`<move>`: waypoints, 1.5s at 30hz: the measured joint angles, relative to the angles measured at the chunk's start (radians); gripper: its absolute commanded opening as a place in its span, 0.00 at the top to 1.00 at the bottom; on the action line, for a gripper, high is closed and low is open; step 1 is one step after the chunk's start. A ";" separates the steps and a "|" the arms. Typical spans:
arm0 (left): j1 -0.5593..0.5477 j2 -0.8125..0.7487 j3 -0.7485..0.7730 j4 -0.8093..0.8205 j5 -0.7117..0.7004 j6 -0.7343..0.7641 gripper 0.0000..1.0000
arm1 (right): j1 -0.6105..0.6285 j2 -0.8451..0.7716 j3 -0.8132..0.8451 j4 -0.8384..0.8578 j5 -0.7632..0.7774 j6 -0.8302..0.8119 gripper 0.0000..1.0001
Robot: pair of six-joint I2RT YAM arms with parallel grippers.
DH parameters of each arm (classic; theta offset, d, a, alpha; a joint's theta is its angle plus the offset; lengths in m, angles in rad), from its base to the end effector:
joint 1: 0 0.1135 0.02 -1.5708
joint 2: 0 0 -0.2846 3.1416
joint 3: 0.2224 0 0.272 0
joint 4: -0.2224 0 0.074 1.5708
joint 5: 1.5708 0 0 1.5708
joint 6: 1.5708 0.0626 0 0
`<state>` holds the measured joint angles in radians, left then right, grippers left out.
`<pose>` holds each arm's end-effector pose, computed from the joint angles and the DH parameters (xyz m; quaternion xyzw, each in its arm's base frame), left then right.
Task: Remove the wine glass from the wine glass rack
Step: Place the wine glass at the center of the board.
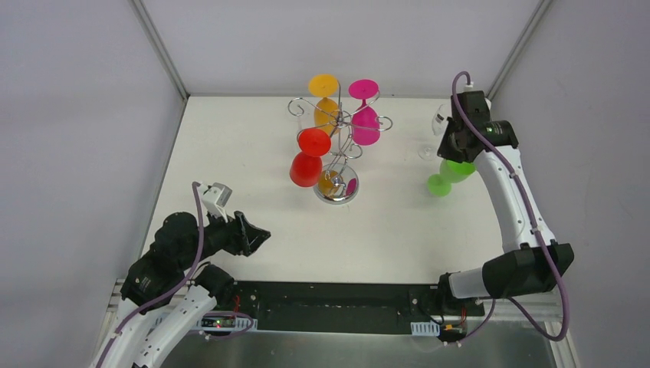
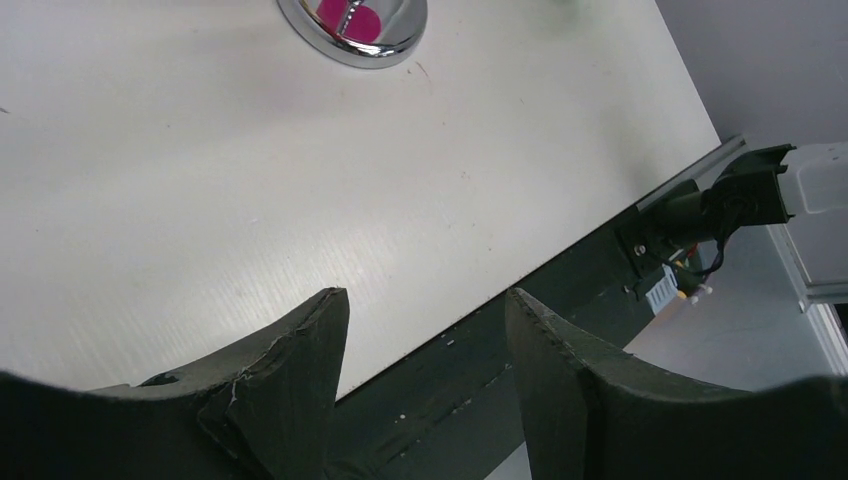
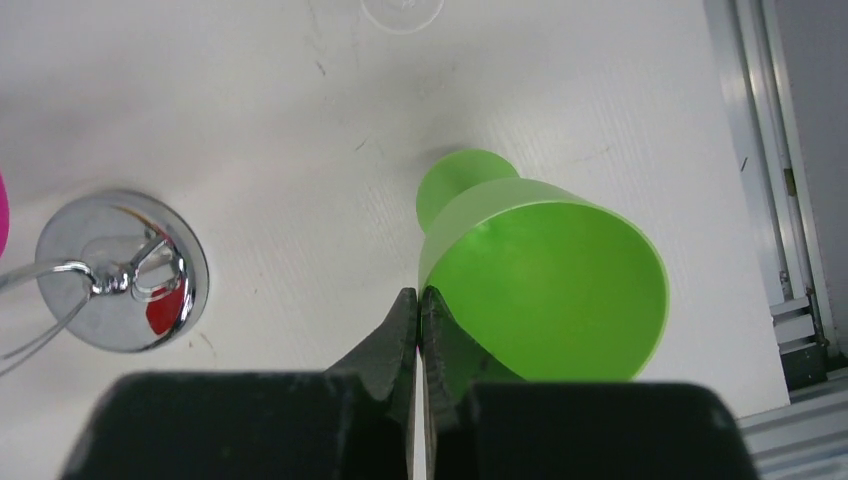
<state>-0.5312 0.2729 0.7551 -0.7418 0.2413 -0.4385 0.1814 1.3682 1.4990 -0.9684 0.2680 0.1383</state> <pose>0.0644 -0.0552 0.3318 0.1098 0.7827 -0.3665 0.4910 0.3058 0.0392 0.3865 0.0279 0.9260 -0.0666 0.3706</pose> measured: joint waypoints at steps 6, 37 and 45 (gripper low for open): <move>0.000 -0.013 -0.002 0.002 -0.019 0.009 0.41 | -0.064 0.078 0.024 0.060 0.028 -0.010 1.00; 0.000 -0.020 -0.002 0.002 -0.047 0.011 0.41 | -0.092 0.333 0.095 0.179 0.030 -0.027 1.00; 0.000 -0.020 -0.002 0.002 -0.058 0.011 0.41 | -0.092 0.356 0.102 0.188 0.032 -0.027 1.00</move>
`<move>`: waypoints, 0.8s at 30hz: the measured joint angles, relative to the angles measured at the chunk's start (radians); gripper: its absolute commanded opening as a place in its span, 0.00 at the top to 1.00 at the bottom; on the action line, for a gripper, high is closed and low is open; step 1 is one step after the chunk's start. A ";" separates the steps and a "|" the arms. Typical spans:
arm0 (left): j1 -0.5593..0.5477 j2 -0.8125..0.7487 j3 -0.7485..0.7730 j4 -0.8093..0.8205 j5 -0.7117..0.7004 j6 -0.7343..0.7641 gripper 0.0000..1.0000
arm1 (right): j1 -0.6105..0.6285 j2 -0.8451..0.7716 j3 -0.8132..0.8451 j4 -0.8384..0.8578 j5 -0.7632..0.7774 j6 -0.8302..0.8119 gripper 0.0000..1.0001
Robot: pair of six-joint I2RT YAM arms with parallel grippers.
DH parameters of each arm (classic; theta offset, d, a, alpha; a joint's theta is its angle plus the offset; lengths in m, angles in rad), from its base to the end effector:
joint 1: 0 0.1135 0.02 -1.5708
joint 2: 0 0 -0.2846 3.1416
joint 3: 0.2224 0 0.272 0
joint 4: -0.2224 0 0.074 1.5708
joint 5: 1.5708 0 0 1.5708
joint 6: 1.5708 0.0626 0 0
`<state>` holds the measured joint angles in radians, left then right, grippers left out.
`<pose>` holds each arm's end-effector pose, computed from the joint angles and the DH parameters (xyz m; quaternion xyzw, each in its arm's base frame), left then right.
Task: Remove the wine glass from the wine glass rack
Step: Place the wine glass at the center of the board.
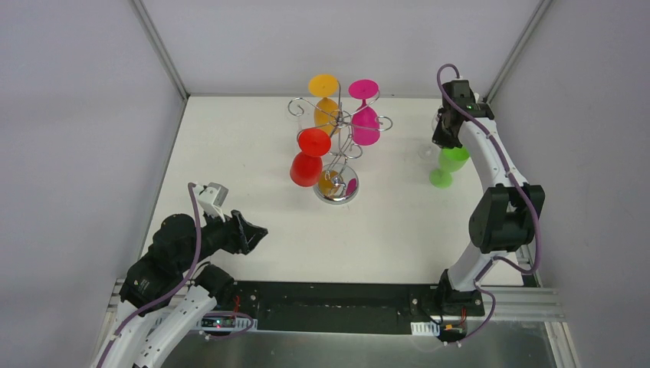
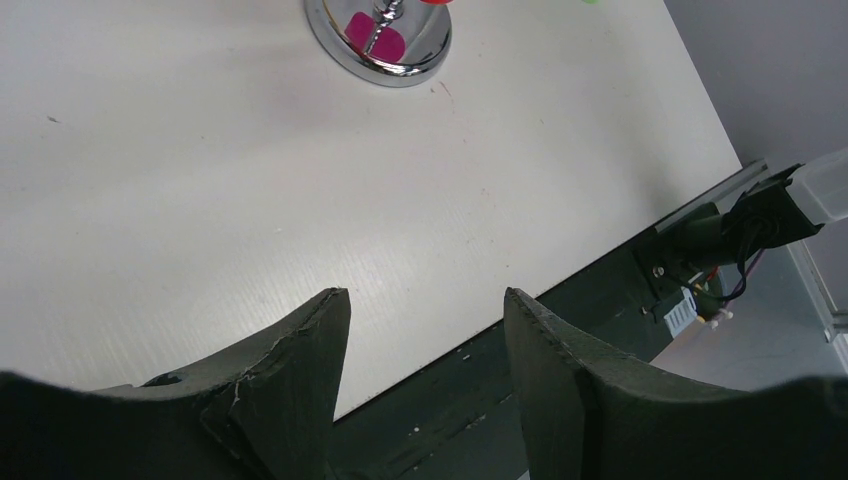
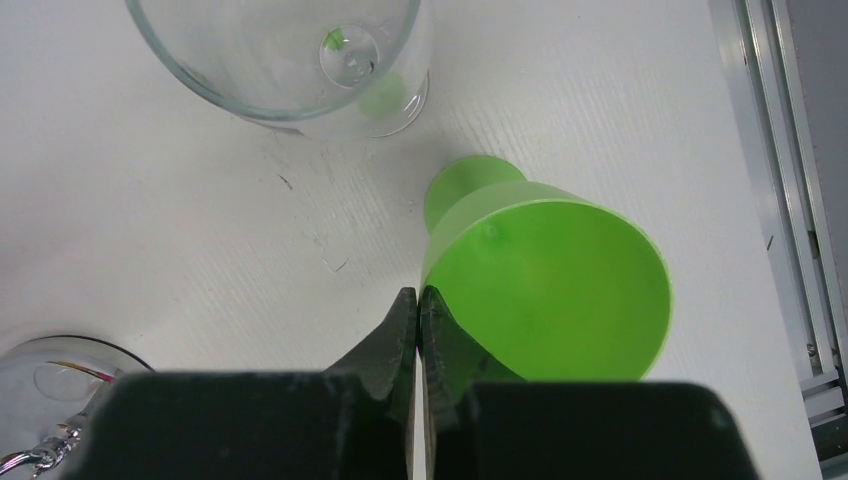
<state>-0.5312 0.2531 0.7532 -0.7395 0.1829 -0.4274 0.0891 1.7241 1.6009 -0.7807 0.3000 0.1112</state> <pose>0.0634 -0.0504 0.3325 0.0970 0.7792 -0.3474 0.5126 0.4169 0.0187 0.3166 0.0592 0.9337 -0.1081 0.3361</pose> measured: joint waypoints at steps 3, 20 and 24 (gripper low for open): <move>0.000 0.000 0.000 0.000 -0.006 0.000 0.41 | 0.000 0.002 0.000 0.005 0.002 0.001 1.00; 0.000 0.000 0.000 0.000 -0.010 0.000 0.40 | 0.000 0.011 0.033 0.004 0.007 0.015 0.61; 0.000 0.000 0.000 0.000 -0.010 0.000 0.38 | 0.000 0.006 0.045 -0.001 0.010 0.016 0.59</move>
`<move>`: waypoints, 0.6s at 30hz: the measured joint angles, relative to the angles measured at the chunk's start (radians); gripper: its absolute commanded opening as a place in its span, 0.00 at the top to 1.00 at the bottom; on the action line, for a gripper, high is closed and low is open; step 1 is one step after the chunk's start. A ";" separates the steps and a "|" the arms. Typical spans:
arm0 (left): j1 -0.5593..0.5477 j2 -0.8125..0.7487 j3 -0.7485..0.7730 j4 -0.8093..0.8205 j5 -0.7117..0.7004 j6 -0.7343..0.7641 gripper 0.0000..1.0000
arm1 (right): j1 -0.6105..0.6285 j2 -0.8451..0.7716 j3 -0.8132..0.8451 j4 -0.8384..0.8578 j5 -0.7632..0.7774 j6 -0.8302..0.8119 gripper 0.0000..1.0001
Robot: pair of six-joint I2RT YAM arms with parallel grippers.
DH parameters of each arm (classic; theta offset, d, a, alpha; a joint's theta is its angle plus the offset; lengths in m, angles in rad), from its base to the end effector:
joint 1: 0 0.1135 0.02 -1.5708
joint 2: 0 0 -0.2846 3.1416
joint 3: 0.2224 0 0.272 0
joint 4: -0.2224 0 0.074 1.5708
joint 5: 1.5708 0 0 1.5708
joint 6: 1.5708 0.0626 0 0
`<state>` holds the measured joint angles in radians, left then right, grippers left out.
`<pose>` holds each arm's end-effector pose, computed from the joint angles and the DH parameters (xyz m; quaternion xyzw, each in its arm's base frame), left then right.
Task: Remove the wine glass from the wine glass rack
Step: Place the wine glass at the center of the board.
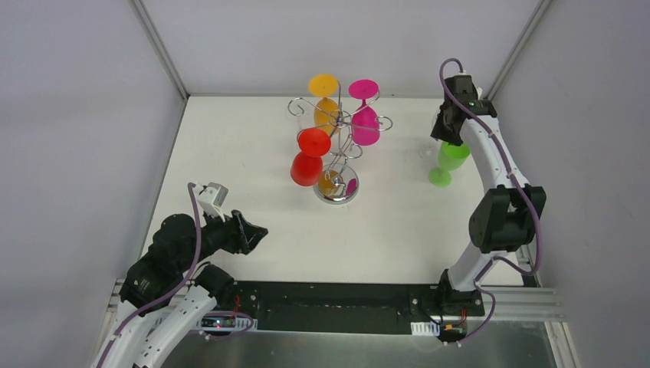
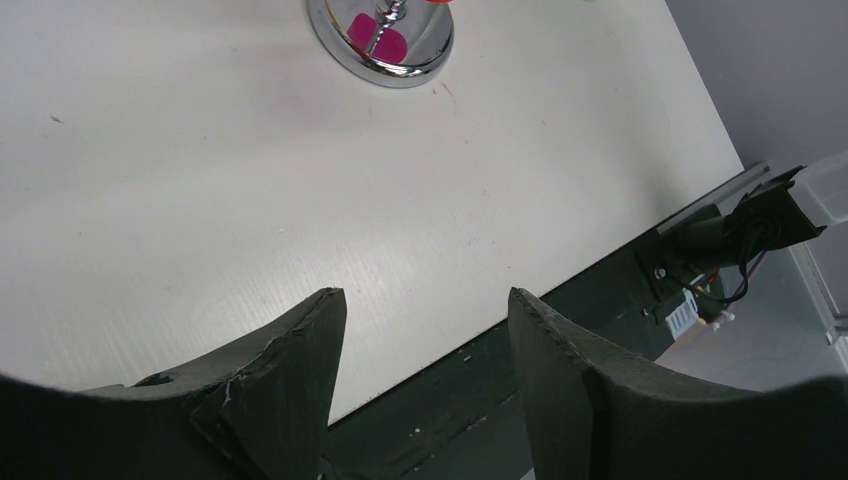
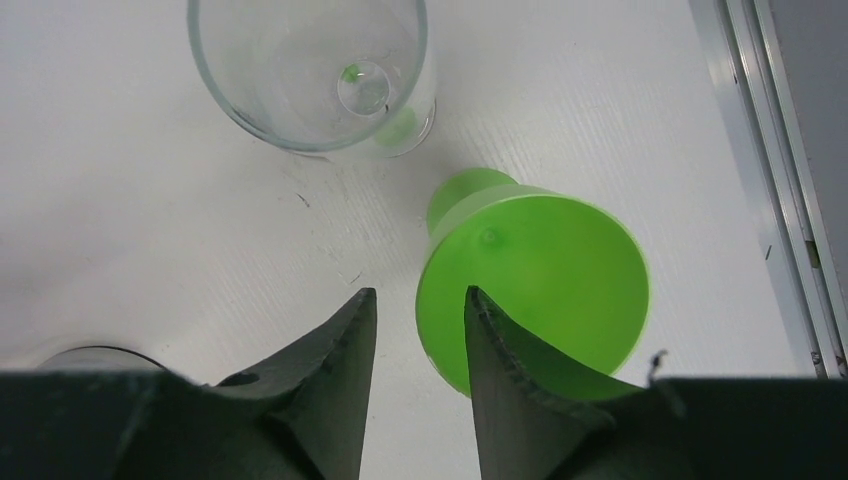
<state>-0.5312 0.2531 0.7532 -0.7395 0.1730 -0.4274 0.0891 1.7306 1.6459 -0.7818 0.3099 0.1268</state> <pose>0.0638 -0.0500 0.3325 0.0939 0.7797 -0.3440 0.5146 0.4213 0.0185 0.3300 0.0707 0.9262 -0.1073 0.3544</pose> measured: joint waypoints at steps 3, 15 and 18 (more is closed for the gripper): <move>0.000 0.000 0.000 0.000 0.000 0.000 0.38 | 0.000 -0.018 0.006 -0.010 -0.001 0.001 0.56; 0.000 -0.001 0.039 -0.005 -0.079 -0.036 0.34 | 0.017 -0.304 -0.051 -0.003 -0.117 0.055 0.39; 0.000 0.035 0.083 -0.001 -0.080 -0.050 0.33 | 0.018 -0.383 -0.098 0.006 -0.183 0.087 0.37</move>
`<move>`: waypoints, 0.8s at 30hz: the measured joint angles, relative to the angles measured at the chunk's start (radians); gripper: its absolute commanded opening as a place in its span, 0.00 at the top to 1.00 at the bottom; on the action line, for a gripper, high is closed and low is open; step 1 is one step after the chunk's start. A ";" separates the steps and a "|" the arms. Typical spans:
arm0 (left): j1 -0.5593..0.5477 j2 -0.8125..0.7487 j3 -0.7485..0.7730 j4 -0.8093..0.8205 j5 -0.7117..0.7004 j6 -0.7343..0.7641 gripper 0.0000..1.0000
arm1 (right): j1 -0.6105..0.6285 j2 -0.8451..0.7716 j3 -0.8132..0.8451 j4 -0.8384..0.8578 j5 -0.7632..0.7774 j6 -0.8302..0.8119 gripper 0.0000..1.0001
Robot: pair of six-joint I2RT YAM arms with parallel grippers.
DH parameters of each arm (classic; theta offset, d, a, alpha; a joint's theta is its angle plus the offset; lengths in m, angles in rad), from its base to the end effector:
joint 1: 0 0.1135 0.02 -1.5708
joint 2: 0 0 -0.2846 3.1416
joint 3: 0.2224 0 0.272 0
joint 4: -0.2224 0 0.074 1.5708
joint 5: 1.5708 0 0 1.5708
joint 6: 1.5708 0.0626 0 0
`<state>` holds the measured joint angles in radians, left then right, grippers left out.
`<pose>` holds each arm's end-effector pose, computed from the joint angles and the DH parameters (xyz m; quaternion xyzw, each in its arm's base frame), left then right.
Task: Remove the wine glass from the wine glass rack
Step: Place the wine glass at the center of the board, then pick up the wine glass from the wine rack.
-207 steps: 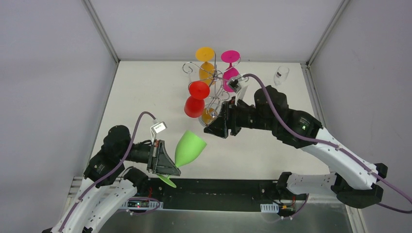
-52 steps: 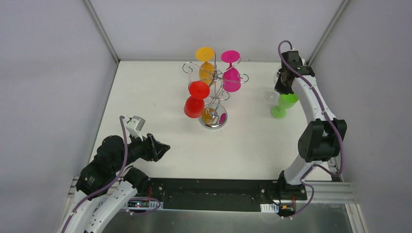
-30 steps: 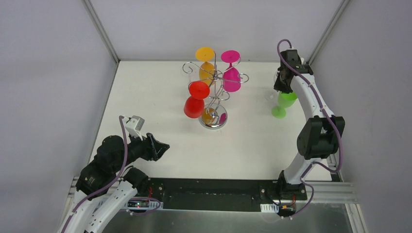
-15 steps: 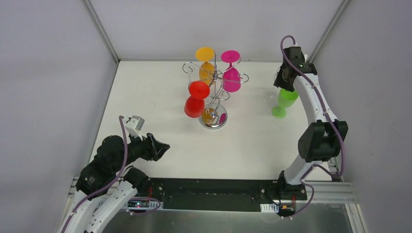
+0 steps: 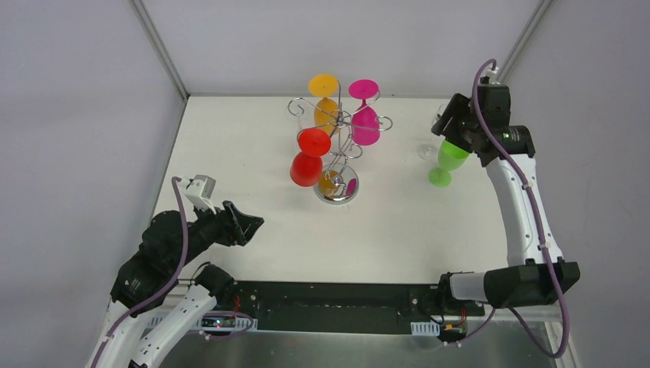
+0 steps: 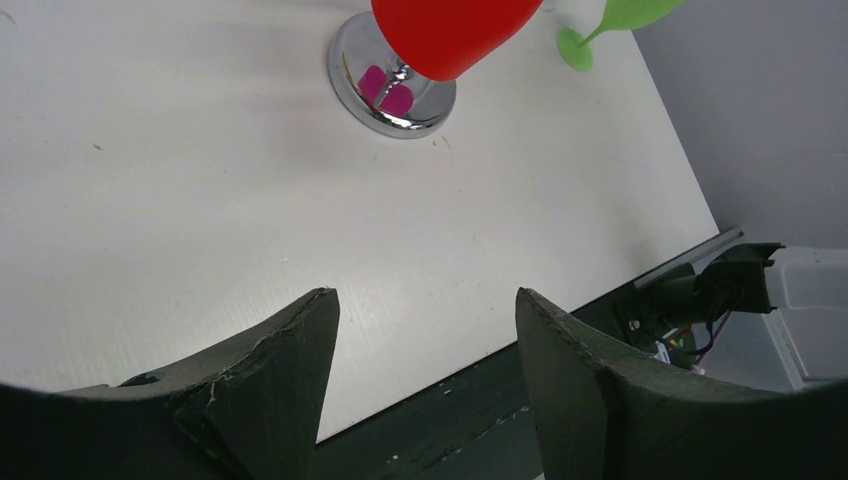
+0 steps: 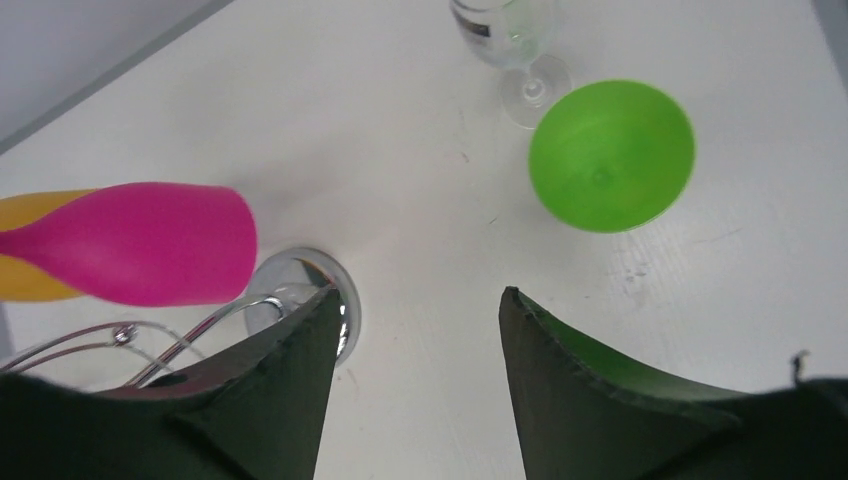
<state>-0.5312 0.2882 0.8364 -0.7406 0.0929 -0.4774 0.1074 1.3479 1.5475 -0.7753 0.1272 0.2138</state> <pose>0.0627 -0.0436 0.3578 0.0503 0.7698 -0.3383 0.5388 0.3184 0.0263 0.4284 0.0769 0.8741 0.0210 0.4791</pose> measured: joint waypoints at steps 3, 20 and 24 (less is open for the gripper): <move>0.000 0.036 0.036 0.006 -0.003 -0.023 0.32 | 0.000 -0.043 -0.028 0.013 -0.082 0.039 0.37; 0.000 0.325 0.287 0.087 -0.046 -0.254 0.31 | 0.000 -0.256 -0.209 0.100 -0.262 0.140 0.35; 0.000 0.394 0.313 0.139 -0.030 -0.327 0.32 | 0.000 -0.298 -0.251 0.116 -0.267 0.159 0.35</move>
<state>-0.5312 0.6827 1.1492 -0.6018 0.0631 -0.8040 0.1074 1.0500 1.2964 -0.6594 -0.1402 0.3729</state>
